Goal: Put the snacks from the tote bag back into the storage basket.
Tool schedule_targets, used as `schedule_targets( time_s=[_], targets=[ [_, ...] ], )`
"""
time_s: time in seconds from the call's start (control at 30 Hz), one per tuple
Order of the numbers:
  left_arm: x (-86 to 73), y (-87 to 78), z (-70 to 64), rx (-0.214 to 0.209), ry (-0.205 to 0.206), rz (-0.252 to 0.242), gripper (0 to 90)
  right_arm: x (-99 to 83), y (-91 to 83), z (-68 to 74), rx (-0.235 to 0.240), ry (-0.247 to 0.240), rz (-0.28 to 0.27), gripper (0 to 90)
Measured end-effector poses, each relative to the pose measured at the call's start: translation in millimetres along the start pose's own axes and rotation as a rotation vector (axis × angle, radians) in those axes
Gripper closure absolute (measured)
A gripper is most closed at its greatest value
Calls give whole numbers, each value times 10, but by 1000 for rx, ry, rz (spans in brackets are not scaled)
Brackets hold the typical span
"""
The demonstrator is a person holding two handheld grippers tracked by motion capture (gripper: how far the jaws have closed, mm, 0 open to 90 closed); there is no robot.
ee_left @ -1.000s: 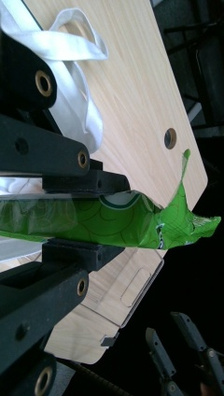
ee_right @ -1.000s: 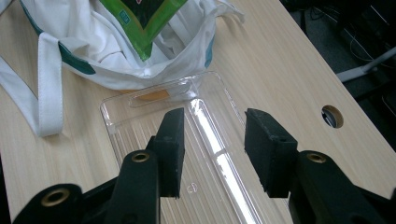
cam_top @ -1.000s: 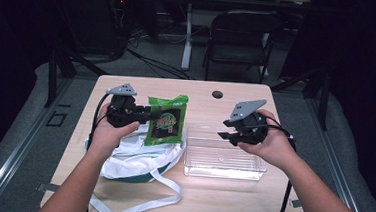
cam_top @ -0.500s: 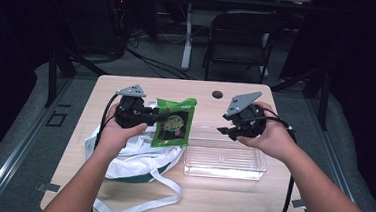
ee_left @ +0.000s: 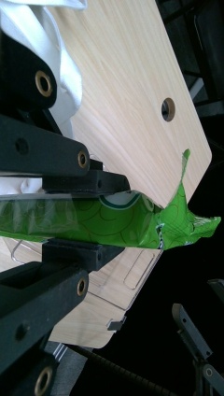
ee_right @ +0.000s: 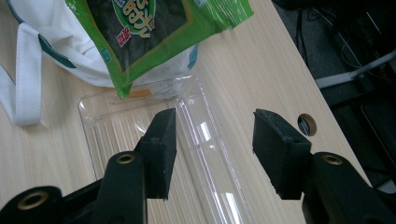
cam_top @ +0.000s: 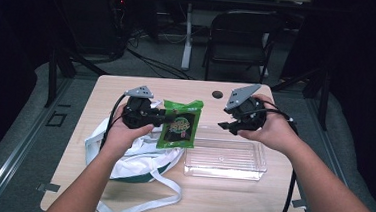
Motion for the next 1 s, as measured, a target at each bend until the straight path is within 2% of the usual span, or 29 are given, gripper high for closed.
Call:
schedule_targets(
  time_s=[0.27,0.5,0.67,1.0],
  targets=[
    [28,74,-65,-17,19,7,728,105,10,-31,9,-47,18,473],
    [48,117,-119,-34,39,17,728,161,39,-37,32,-62,23,470],
    [37,148,-158,-49,68,28,728,213,80,-13,46,-89,18,452],
    [25,202,-209,-72,83,47,728,335,151,58,82,-133,4,423]
  ],
)
Point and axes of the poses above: each handheld gripper's, and its own axes: y roughly forward along the jaws, x roughly out of its top, z roughly to its left, the point moved 1 cm from there along y, roughly forward along the jaws, and after that the axes turned 13 degrees about -z, right-handed, at the moved point
